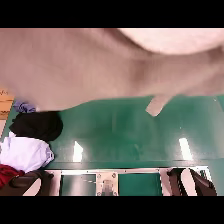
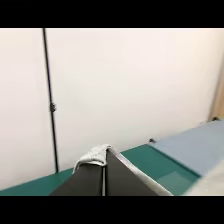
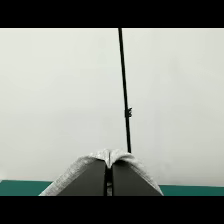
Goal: Fold the shirts.
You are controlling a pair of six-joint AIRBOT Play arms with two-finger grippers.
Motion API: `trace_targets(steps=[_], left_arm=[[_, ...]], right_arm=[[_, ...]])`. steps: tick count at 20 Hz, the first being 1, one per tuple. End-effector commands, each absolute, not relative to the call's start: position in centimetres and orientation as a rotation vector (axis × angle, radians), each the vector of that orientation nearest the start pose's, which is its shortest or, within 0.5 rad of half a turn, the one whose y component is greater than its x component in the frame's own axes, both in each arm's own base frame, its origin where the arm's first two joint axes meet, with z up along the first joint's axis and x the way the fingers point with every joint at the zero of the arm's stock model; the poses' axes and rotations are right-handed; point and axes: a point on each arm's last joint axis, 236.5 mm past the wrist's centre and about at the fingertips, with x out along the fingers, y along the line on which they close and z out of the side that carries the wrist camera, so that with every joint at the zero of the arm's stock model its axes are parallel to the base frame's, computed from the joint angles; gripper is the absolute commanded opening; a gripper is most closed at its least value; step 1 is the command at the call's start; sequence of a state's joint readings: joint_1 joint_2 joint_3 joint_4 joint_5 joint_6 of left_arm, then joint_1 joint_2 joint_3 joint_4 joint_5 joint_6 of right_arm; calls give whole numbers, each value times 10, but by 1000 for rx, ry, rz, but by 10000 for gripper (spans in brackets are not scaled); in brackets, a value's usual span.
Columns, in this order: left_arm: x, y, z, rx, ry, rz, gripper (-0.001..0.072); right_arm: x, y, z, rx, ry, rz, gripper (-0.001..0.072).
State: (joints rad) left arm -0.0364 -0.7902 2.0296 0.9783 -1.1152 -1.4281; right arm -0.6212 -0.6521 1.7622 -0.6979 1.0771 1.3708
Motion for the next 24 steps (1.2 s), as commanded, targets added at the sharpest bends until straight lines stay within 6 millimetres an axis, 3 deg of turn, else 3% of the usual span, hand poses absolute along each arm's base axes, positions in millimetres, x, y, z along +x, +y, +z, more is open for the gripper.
trace_targets(steps=[1, 3, 5, 6, 9, 12, 15, 17, 19, 20, 24], left_arm=[[208, -106, 544, -97, -81, -471, 20], [257, -108, 505, -125, 50, -463, 20], [317, -111, 445, -163, 228, -458, 21], [344, -113, 410, -184, 320, -455, 20], [418, -130, 288, -236, 590, -501, 20], [476, -140, 175, -342, 757, -496, 21], [514, -148, 78, -376, 885, -463, 21], [531, -160, 24, -373, 929, -444, 21], [545, -161, -9, -392, 935, -399, 20], [550, -157, -17, -411, 934, -372, 20], [562, -137, -20, -429, 907, -320, 20]], right_arm=[[219, 17, 533, 135, -155, 38, 11], [248, -1, 503, 202, -69, 41, 11], [288, -27, 450, 299, 62, 37, 11], [310, -39, 415, 339, 142, 38, 11], [379, -56, 283, 461, 391, 66, 11], [432, -66, 156, 533, 560, 26, 11], [474, -80, 55, 610, 708, -33, 12], [494, -87, 2, 664, 802, -44, 11], [512, -92, -34, 687, 860, -44, 11], [521, -96, -42, 691, 871, -39, 11], [547, -102, -34, 681, 883, 25, 11]])
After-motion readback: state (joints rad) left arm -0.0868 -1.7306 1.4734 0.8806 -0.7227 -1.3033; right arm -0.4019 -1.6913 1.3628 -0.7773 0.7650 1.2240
